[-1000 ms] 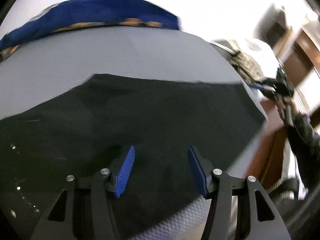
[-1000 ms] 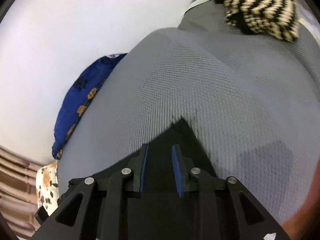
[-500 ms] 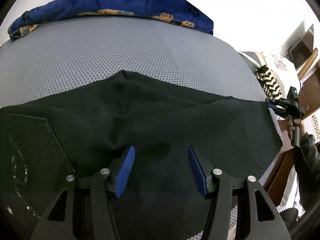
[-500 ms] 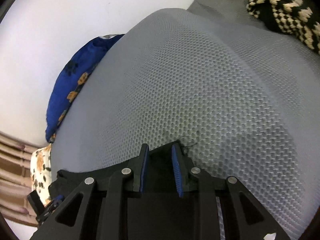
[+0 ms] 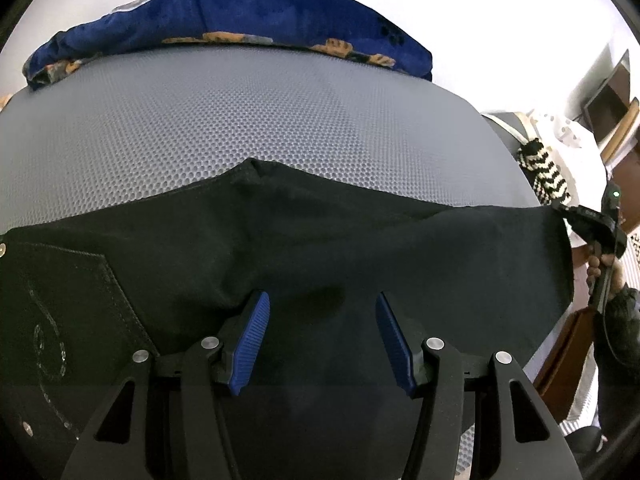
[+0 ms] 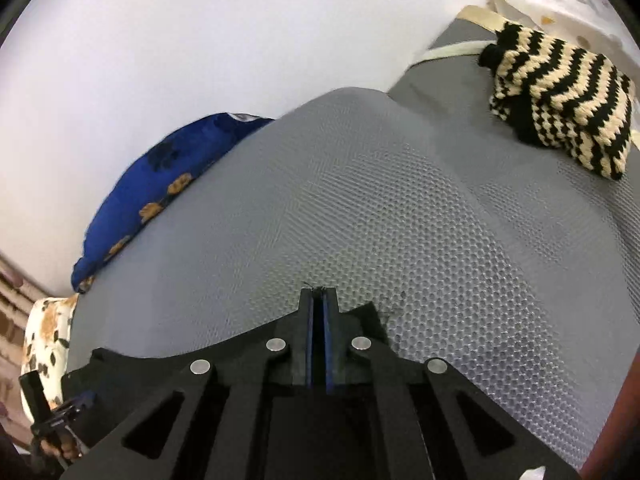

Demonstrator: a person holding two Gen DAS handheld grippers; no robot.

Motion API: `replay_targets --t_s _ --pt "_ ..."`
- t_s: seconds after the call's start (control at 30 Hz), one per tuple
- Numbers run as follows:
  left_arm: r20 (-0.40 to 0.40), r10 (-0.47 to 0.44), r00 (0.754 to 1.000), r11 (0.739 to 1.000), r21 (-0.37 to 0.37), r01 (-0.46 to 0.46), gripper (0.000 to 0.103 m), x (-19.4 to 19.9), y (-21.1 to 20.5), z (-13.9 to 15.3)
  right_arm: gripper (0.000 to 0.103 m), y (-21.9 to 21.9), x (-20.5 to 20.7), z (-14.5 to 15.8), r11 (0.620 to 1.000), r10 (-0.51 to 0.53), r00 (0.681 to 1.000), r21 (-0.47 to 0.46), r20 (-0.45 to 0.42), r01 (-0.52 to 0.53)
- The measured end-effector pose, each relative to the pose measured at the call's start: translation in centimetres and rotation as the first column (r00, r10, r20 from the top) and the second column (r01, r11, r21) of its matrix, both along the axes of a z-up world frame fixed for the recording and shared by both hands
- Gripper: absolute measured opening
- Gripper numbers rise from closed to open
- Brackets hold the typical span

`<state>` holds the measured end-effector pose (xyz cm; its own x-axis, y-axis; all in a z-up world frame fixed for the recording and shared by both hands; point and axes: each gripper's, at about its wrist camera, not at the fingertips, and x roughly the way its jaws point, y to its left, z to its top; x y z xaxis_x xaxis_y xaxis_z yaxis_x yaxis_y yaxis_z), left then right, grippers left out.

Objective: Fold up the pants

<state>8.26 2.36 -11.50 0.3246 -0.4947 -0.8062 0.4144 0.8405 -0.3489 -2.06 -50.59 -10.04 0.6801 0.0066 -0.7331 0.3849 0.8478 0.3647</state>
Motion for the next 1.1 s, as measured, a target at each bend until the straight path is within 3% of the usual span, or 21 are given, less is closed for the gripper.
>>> replay_targets --t_s 0.17,0.27,0.33,0.37,0.4,0.47,0.63,0.73,0.83,1.0,1.1 --pt "0.001 0.006 1.000 1.000 0.025 -0.006 0.056 0.0 0.4 -1.2 0.003 -0.3 1.3 -3.0 0.999 -0.035 0.996 -0.010 -0.082 0.035" --pt "0.014 -0.010 1.000 1.000 0.019 0.010 0.056 0.0 0.6 -1.6 0.005 -0.6 1.1 -3.0 0.999 -0.050 0.994 -0.006 -0.093 0.049" --pt "0.018 -0.018 1.000 0.999 0.028 0.018 0.056 0.0 0.5 -1.5 0.015 -0.6 1.2 -2.4 0.998 -0.068 0.990 -0.008 -0.122 0.067" --pt "0.016 -0.020 1.000 0.999 0.029 0.020 0.056 0.0 0.5 -1.4 0.026 -0.5 1.1 -1.8 0.997 -0.081 0.988 -0.023 -0.129 0.078" --pt "0.013 -0.021 1.000 0.999 0.025 0.021 0.056 0.0 0.6 -1.2 0.027 -0.2 1.0 -0.8 0.994 -0.096 0.988 -0.053 -0.122 0.090" --pt "0.027 -0.019 0.999 1.000 0.003 0.019 0.056 -0.1 1.0 -0.5 0.027 1.0 1.2 1.0 0.996 -0.068 0.993 -0.063 -0.099 0.062" --pt "0.130 -0.027 0.991 0.999 0.026 0.024 0.056 -0.5 2.8 1.2 0.027 8.4 4.8 4.4 0.986 0.163 0.985 -0.007 -0.048 -0.164" --pt "0.139 0.003 0.990 0.999 0.033 -0.008 0.056 -0.2 4.5 1.2 0.027 15.2 8.6 4.2 0.937 0.348 0.936 0.048 -0.060 -0.346" --pt "0.149 0.046 0.988 0.998 0.033 -0.051 0.056 -0.1 6.7 1.0 0.027 23.1 12.3 2.3 0.842 0.537 0.840 0.115 -0.083 -0.527" --pt "0.196 0.100 0.975 0.990 0.082 -0.118 0.056 0.1 10.3 1.0 0.027 33.6 16.6 -0.5 0.695 0.718 0.686 0.177 -0.116 -0.697" --pt "0.197 0.141 0.970 0.985 0.075 -0.158 0.056 0.6 12.3 0.8 0.027 37.6 18.4 -1.6 0.618 0.786 0.605 0.212 -0.126 -0.758"
